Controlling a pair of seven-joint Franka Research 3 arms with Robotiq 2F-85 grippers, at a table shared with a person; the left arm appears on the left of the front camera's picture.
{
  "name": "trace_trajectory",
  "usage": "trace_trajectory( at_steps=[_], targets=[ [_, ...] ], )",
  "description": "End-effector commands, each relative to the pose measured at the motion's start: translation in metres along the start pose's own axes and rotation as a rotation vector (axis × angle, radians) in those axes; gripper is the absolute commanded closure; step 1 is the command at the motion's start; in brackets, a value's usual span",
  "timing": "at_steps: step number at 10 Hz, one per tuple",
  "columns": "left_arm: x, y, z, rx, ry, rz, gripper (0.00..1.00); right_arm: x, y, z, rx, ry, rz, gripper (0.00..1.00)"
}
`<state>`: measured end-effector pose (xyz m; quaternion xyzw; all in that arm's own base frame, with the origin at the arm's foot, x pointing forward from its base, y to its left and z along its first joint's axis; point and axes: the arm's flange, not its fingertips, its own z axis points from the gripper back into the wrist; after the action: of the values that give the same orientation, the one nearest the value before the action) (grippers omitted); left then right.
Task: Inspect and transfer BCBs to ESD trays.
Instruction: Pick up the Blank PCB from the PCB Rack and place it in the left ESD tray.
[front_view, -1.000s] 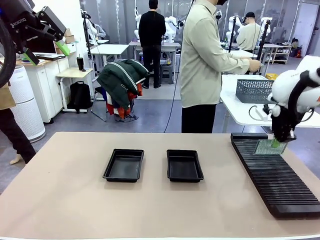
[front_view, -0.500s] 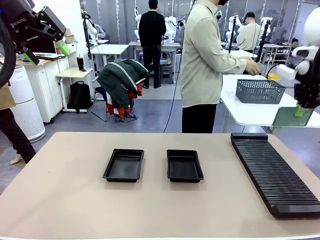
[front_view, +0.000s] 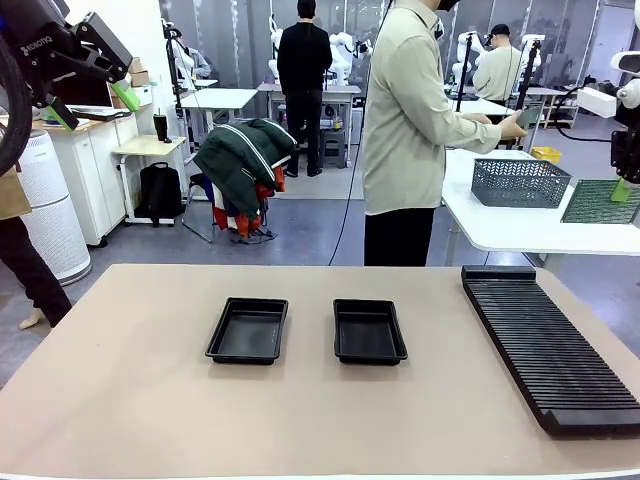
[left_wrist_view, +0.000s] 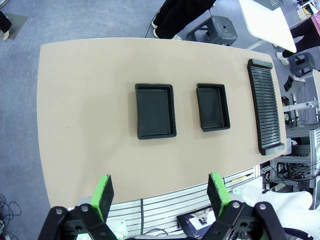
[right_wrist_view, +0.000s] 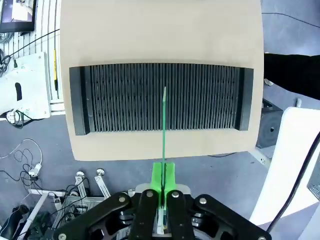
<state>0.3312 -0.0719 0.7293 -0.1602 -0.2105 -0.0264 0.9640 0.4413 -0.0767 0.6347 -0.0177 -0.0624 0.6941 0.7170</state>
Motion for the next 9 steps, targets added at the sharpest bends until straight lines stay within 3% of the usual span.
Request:
trace_trajectory(
  at_steps=[1,9],
  targets=[
    [-0.0003,0.0012,-0.0003,0.000,0.001,0.003,0.00,0.0010,0.0003,0.0002,0.000,0.000,0.002,1.00],
    [-0.0003,0.0012,-0.0003,0.000,0.001,0.003,0.00,0.0010,0.0003,0.0002,0.000,0.000,0.002,1.00]
  ],
)
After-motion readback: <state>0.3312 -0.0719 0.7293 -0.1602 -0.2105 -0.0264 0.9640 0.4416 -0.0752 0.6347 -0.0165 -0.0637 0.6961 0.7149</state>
